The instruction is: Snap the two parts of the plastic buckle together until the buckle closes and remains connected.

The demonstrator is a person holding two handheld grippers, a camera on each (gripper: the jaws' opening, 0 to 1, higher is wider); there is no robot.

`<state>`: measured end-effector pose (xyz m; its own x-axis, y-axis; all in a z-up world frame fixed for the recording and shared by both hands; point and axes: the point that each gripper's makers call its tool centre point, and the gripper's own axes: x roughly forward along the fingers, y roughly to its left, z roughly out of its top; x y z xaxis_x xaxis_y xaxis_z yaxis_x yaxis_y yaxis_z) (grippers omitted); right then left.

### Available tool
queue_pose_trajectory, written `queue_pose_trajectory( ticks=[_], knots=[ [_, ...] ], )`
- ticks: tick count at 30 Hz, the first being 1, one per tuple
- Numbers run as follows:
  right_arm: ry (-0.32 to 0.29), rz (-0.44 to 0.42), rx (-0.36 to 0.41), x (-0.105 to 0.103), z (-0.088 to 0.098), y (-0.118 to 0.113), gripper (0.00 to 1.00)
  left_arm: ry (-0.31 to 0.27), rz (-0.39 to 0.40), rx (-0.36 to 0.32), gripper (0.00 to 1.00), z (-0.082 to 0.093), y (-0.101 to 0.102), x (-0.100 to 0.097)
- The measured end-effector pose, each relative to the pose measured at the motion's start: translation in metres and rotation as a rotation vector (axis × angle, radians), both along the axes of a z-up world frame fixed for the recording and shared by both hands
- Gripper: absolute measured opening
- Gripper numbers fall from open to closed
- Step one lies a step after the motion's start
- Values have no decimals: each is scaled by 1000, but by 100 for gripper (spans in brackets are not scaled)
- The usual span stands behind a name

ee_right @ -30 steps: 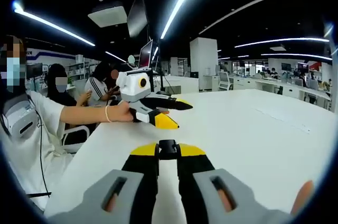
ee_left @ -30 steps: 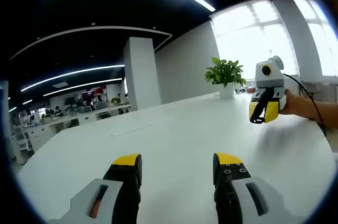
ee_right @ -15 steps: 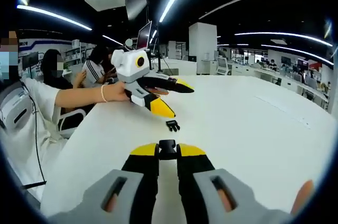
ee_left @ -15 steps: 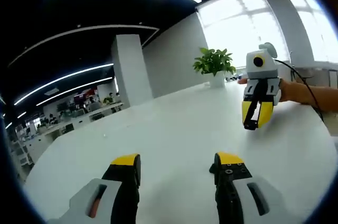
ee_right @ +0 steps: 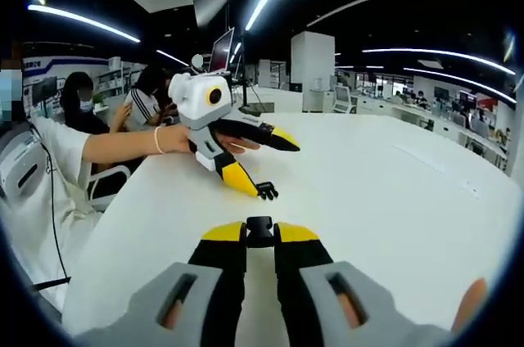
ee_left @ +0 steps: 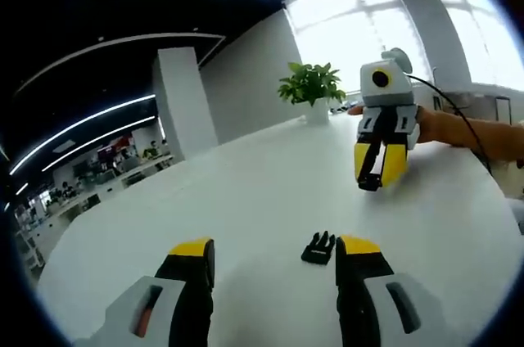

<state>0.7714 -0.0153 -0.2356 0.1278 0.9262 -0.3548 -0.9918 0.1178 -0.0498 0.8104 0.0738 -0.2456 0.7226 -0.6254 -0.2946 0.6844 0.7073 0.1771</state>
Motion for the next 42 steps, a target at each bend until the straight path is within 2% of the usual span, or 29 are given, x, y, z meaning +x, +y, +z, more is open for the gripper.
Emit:
queue_pose_trajectory(
  ticks=[9, 16, 28, 38, 42],
  knots=[
    [3, -3, 3, 0, 0, -1, 13, 22, 0, -30, 48, 0, -7, 0],
    [13, -8, -6, 1, -2, -2, 13, 54, -43, -45, 26, -1, -15, -4],
    [19, -14, -15, 3, -4, -3, 13, 96, -67, -69, 12, -6, -22, -17],
    [20, -15, -16, 4, -4, -4, 13, 101, -84, -70, 12, -7, -24, -20],
    [20, -10, -13, 3, -4, -3, 13, 135, -99, -99, 11, -8, -26, -28]
  ],
)
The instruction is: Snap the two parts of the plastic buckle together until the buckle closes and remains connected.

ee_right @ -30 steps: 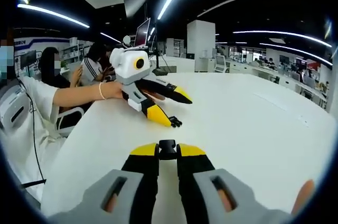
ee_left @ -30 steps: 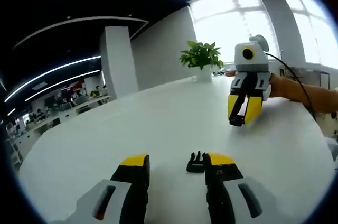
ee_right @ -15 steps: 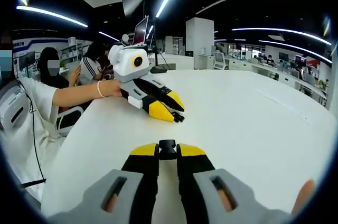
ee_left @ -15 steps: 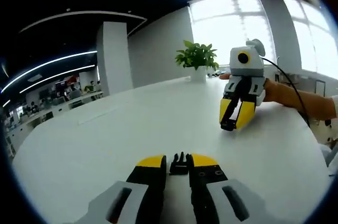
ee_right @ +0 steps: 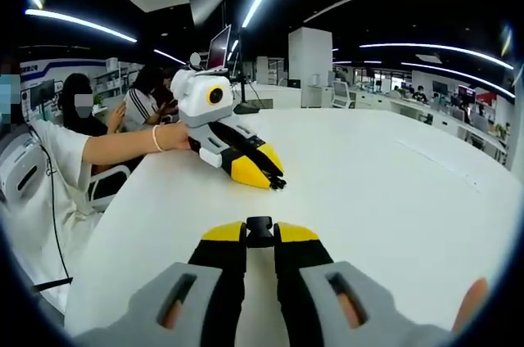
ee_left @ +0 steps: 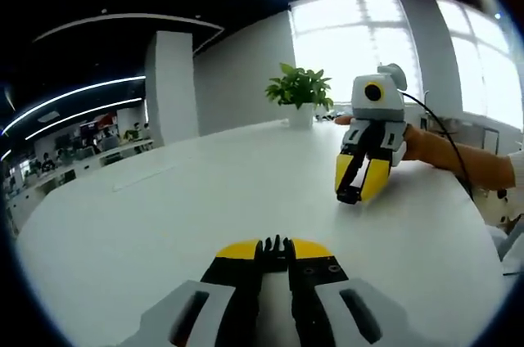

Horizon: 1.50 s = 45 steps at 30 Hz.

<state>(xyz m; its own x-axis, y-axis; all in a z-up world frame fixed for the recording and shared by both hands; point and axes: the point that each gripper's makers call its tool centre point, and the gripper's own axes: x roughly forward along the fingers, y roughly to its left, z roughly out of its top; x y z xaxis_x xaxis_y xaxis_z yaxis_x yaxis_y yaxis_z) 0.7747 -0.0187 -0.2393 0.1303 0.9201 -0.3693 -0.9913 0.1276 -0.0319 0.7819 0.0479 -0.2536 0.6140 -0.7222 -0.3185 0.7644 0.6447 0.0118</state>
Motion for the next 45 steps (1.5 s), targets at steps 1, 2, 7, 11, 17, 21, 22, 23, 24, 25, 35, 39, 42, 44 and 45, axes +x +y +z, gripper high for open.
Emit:
queue_pose_trajectory(
  ticks=[1, 2, 7, 11, 17, 21, 22, 23, 24, 25, 35, 39, 42, 44, 45],
  knots=[
    [0, 2, 0, 0, 0, 0, 13, 15, -10, -12, 11, 0, -1, -2],
    [-1, 5, -1, -2, 0, 1, 13, 23, -18, -22, 8, 1, -2, -5],
    [0, 25, -11, -7, -2, 5, 13, 7, -40, 2, 0, -2, -7, -13],
    [-5, 27, -31, -8, -6, 5, 13, -35, -41, 29, 0, -3, -9, -17],
    [-1, 18, 40, -5, 7, 2, 13, -53, -8, -55, 20, 12, -4, -11],
    [1, 2, 61, -3, 10, 1, 13, -64, 75, -71, 23, 16, 9, -1],
    [0, 0, 60, -2, 10, 1, 13, -65, 92, -81, 24, 18, 11, 0],
    [0, -2, 59, -1, 10, 1, 13, -66, 105, -84, 24, 18, 13, 1],
    [0, -3, 59, -1, 10, 1, 13, -68, 122, -87, 24, 19, 16, 3],
    [0, -5, 60, -1, 10, 1, 13, -68, 135, -91, 24, 19, 18, 4],
    [-4, -39, 57, 2, 9, -2, 13, -58, 233, -39, 24, 12, 33, 22],
    [4, -44, 45, 4, 6, -2, 13, -57, 228, 0, 23, 8, 33, 25],
    [10, -52, 27, 4, 2, -3, 13, -58, 219, 50, 23, 3, 32, 31],
    [12, -54, 21, 5, 1, -4, 13, -58, 213, 55, 22, 3, 31, 37],
    [13, -55, 20, 5, 1, -4, 13, -58, 210, 55, 22, 3, 30, 38]
  ],
)
